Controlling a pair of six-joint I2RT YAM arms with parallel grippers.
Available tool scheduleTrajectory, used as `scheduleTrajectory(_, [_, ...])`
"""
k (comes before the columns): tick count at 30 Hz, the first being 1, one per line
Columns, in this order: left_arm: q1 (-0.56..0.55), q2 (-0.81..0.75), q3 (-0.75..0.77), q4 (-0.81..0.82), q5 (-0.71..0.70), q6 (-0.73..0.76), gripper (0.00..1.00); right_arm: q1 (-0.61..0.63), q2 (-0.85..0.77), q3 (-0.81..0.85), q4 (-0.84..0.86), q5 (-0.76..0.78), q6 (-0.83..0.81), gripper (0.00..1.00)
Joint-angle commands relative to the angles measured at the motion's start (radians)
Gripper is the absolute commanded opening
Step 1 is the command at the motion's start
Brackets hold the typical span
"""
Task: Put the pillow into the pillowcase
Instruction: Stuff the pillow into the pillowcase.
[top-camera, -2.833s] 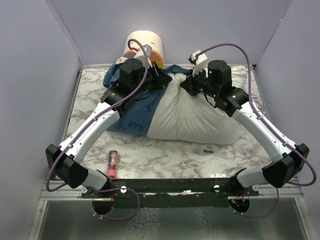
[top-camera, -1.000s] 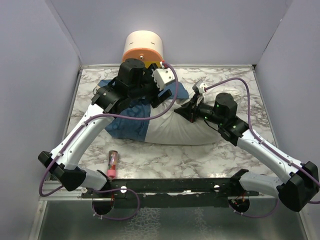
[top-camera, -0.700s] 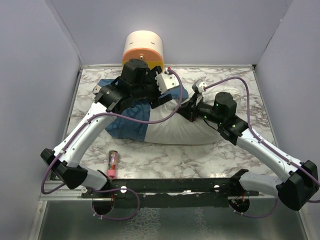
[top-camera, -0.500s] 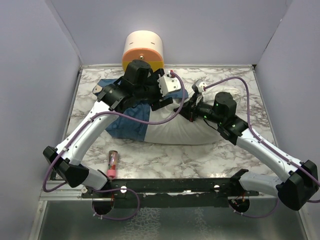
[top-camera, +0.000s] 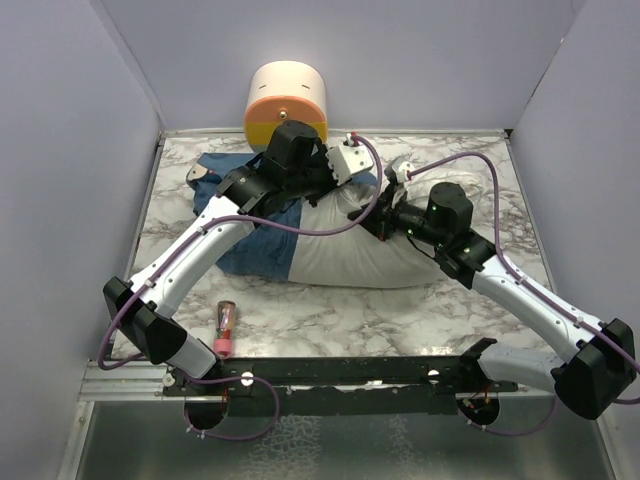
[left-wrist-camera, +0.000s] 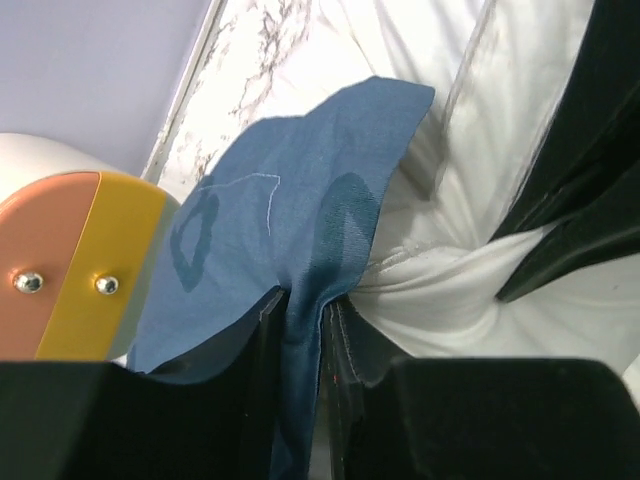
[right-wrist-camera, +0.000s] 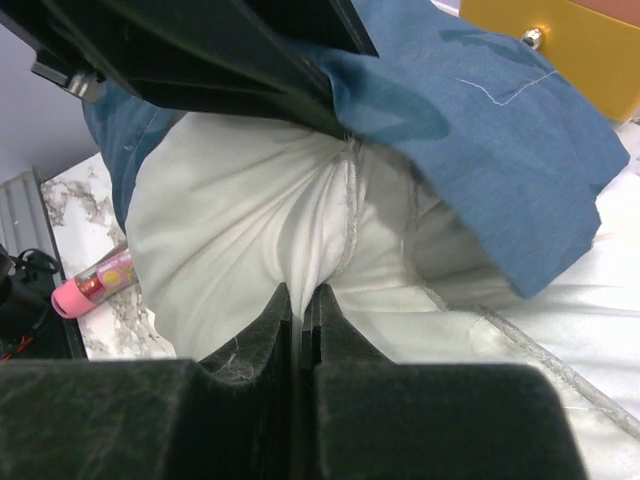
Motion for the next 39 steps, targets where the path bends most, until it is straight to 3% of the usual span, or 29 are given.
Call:
scheduleTrajectory(1, [0.015,-0.031,0.050,0.220,0.053,-0.144,0.23,0.016,-0.002,0.011,-0.048,-0.050,0.013,0.01])
scheduleTrajectory(3, [0.015,-0.021,0.065,0.204,0.060,-0.162,0.23,0.016,-0.001,0.021,-0.050,-0.049,0.010,0.01])
scheduleTrajectory(6, [0.015,-0.007,0.085,0.163,0.058,-0.171,0.08,0.016,0.003,0.032,-0.052,-0.049,0.008,0.01])
scheduleTrajectory(9, [0.015,-0.012,0.079,0.165,0.061,-0.192,0.09,0.016,0.004,0.038,-0.054,-0.053,0.005,0.01])
scheduleTrajectory(12, [0.015,-0.017,0.072,0.160,0.038,-0.195,0.33,0.016,0.001,0.037,-0.056,-0.058,0.004,0.01])
scheduleTrajectory(17, [0.015,-0.019,0.048,0.155,0.030,-0.186,0.52,0.016,-0.016,0.025,-0.060,-0.054,0.008,0.01])
scheduleTrajectory(20, [0.015,-0.010,0.034,0.145,0.062,-0.183,0.59,0.016,-0.023,0.021,-0.061,-0.049,0.010,0.01])
scheduleTrajectory(23, [0.015,-0.001,0.018,0.151,0.041,-0.176,0.59,0.016,-0.029,0.020,-0.063,-0.046,0.012,0.01])
scheduleTrajectory(25, [0.015,0.014,0.011,0.167,0.004,-0.168,0.56,0.016,-0.030,0.019,-0.062,-0.048,0.015,0.01])
scheduleTrajectory(26, [0.015,0.025,0.017,0.172,-0.013,-0.167,0.45,0.016,-0.030,0.017,-0.061,-0.050,0.016,0.01])
scheduleTrajectory(27, [0.015,0.040,0.036,0.173,-0.020,-0.172,0.20,0.016,-0.031,0.017,-0.061,-0.050,0.017,0.01])
scheduleTrajectory(28, [0.016,0.056,0.064,0.173,-0.025,-0.186,0.05,0.016,-0.031,0.017,-0.061,-0.047,0.018,0.01])
scheduleTrajectory(29, [0.015,0.068,0.105,0.174,-0.015,-0.231,0.01,0.016,-0.031,0.018,-0.061,-0.042,0.019,0.01])
scheduleTrajectory(32, [0.015,0.083,0.230,0.253,0.095,-0.443,0.00,0.016,-0.020,0.035,-0.062,0.005,0.022,0.01])
scheduleTrajectory(39, [-0.003,0.126,0.354,0.731,0.292,-1.002,0.00,-0.021,0.122,0.299,0.040,0.200,0.010,0.01])
